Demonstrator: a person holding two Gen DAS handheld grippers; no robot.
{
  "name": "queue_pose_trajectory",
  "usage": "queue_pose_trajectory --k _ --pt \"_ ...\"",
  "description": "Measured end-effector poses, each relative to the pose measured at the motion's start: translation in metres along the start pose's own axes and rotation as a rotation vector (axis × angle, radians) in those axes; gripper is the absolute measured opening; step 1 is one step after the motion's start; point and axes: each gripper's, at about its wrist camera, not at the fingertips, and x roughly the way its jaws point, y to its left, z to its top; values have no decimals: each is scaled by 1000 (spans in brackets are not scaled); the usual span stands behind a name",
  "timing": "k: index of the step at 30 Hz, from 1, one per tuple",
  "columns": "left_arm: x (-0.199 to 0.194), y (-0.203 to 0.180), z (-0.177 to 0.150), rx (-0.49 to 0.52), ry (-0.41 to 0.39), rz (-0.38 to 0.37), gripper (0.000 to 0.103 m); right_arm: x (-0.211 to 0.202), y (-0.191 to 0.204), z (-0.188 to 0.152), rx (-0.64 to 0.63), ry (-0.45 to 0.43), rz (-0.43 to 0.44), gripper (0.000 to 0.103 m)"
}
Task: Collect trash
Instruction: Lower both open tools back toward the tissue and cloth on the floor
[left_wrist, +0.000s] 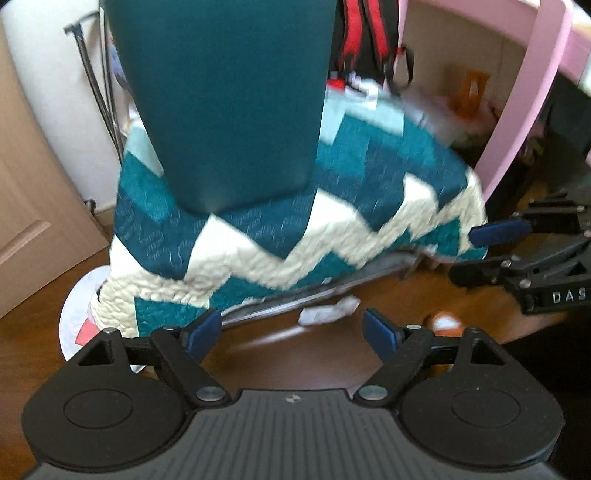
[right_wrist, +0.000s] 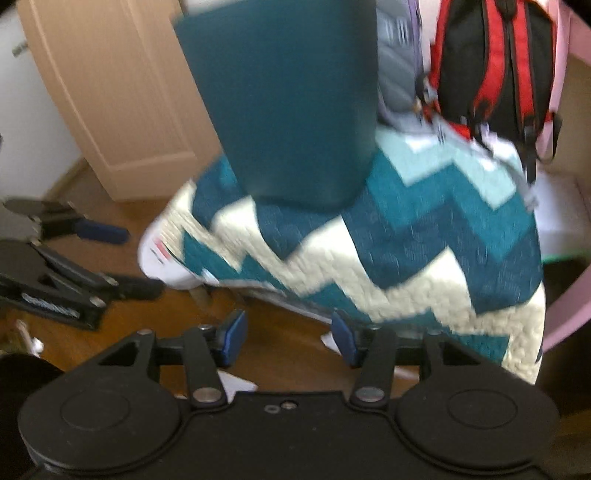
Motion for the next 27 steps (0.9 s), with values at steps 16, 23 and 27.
queue_pose_trajectory --k 16,23,27 --pt "200 47 -87 115 294 -77 83 193 -87 -67 447 197 -176 51" --pt "262 55 -134 205 363 -121 83 265 -115 -87 626 222 -200 51" --pt "294 52 -169 261 419 -155 83 306 -131 -101 734 248 -229 51"
